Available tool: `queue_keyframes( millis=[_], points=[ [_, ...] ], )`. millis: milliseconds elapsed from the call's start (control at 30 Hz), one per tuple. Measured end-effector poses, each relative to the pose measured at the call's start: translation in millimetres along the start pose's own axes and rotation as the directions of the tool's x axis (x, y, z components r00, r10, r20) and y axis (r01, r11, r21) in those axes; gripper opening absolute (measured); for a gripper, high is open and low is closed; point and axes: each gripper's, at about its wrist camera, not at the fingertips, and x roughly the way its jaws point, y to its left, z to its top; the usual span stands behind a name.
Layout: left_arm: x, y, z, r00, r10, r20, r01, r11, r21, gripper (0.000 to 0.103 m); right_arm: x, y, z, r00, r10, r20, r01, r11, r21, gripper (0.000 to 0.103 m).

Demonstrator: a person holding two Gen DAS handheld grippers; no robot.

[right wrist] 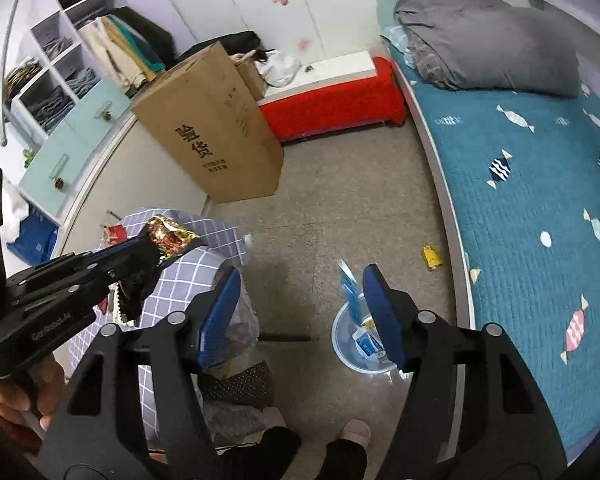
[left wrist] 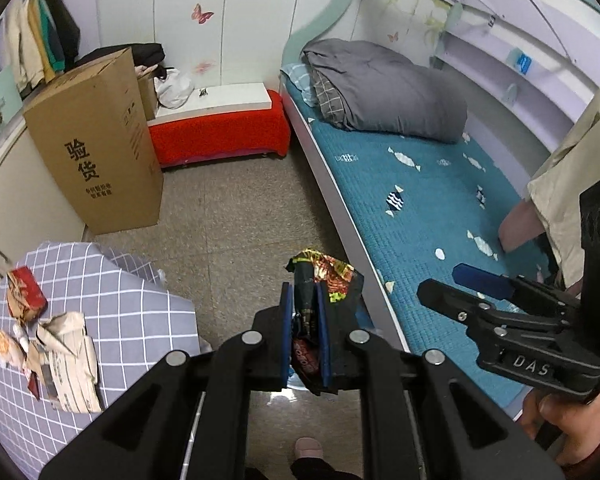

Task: Collect trash
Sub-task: 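Open both grippers to drop the items into the blue bucket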

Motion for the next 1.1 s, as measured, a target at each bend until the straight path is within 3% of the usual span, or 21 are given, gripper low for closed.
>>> queue_keyframes(
  millis=[733, 833, 867, 900, 933, 1100],
  points=[
    [28, -54, 17, 0.995, -0.090, -0.039, 0.093, 0.990, 0.108, 0.012, -48, -49, -1, 0.993, -0.083, 0.081, 0.071, 0.987, 0.146, 0.064],
    [29, -59, 19, 0.994, -0.103, -0.038, 0.107, 0.990, 0.096, 0.016, -57, -51, -4, 0.991, -0.099, 0.095, 0.083, 0.985, 0.154, 0.066],
    [30, -59, 19, 0.994, -0.106, -0.040, 0.109, 0.990, 0.086, 0.029, -59, -52, -6, 0.989, -0.107, 0.097, 0.091, 0.983, 0.158, 0.066],
    [31, -58, 20, 0.993, -0.107, -0.043, 0.110, 0.991, 0.077, 0.053, -61, -53, -6, 0.989, -0.111, 0.097, 0.095, 0.982, 0.163, 0.066],
    [32, -58, 20, 0.994, -0.103, -0.042, 0.106, 0.992, 0.063, 0.062, -61, -55, -6, 0.989, -0.113, 0.096, 0.096, 0.981, 0.167, 0.066],
    [27, -56, 19, 0.994, -0.105, -0.030, 0.106, 0.993, 0.042, 0.065, -63, -56, -9, 0.989, -0.117, 0.092, 0.100, 0.980, 0.170, 0.066]
  ],
)
